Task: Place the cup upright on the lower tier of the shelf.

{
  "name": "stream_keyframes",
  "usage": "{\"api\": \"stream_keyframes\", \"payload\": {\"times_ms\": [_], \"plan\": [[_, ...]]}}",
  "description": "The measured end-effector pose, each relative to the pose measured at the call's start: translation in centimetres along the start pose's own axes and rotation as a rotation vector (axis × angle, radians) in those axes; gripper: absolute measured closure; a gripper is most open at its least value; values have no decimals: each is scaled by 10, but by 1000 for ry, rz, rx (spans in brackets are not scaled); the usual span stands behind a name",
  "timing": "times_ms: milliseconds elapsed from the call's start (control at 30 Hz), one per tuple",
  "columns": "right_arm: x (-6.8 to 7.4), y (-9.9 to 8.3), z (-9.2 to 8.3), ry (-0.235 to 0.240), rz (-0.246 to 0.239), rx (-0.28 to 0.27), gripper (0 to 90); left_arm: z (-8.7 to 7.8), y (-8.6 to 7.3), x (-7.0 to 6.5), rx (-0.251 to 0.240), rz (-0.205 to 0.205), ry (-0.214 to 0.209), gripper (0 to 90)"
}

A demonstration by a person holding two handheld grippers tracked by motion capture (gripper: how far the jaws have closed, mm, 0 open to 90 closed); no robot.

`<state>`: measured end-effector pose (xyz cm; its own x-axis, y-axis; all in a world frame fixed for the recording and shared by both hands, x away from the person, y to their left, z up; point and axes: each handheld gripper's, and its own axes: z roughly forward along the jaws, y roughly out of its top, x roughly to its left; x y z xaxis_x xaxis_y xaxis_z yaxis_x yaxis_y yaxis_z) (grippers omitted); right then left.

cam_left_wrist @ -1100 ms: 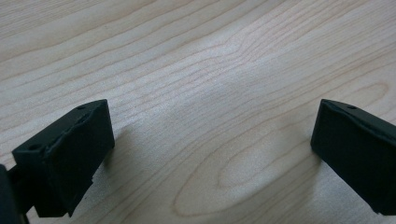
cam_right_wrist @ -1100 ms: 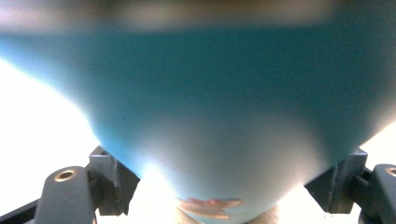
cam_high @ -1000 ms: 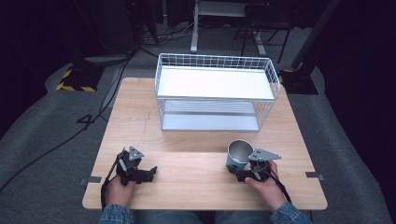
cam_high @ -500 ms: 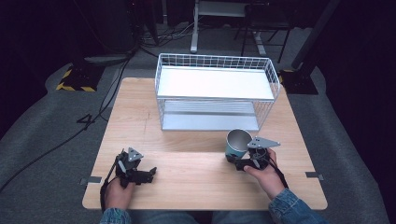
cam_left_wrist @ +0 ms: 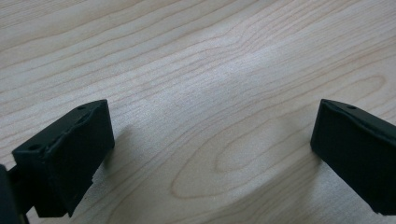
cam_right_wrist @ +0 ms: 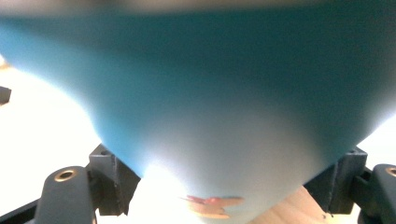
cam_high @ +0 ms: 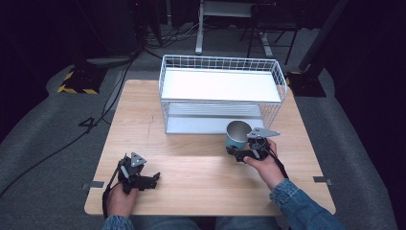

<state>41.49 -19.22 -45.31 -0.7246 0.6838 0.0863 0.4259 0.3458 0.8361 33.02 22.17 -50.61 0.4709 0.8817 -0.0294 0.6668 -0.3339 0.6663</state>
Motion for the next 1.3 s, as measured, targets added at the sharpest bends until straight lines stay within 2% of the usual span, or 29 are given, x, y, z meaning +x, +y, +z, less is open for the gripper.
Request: {"api": "stream_keyframes", "payload": {"times_ms": [433, 767, 1300], "plan": [[-7, 23, 20, -25, 7, -14, 234, 1, 1, 0, 1, 3, -3, 0], [-11, 38, 47, -48, 7, -16, 234, 1, 1, 0, 1, 3, -4, 0], [-26, 46, 71, -109, 11, -40, 234, 1, 1, 0, 0, 3, -4, 0]]}}
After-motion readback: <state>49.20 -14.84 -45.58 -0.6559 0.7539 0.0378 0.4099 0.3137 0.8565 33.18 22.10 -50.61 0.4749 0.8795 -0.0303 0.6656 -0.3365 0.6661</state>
